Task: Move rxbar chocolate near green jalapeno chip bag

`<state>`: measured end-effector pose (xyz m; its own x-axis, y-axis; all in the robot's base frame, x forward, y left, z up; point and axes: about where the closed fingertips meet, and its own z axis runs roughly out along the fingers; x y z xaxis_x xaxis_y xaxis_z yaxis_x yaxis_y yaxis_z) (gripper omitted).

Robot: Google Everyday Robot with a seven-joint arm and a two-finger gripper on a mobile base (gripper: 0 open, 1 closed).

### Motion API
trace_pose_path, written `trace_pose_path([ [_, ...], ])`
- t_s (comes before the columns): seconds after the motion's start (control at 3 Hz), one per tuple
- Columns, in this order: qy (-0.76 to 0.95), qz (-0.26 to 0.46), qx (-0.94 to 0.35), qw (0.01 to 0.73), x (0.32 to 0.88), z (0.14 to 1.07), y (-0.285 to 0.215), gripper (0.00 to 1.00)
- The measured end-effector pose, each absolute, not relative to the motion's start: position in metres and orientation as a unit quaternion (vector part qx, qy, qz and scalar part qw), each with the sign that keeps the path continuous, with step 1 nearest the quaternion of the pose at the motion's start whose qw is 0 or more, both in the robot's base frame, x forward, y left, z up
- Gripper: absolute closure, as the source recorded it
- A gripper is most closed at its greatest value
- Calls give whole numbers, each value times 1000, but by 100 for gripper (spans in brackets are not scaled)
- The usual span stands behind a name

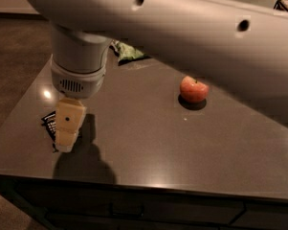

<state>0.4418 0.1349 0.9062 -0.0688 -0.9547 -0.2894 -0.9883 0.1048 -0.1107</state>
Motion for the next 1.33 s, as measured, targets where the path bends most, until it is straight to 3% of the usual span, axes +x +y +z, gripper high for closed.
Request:
trace_pose_path([
  [1.33,731,12,-677,85,472,839,180,0],
])
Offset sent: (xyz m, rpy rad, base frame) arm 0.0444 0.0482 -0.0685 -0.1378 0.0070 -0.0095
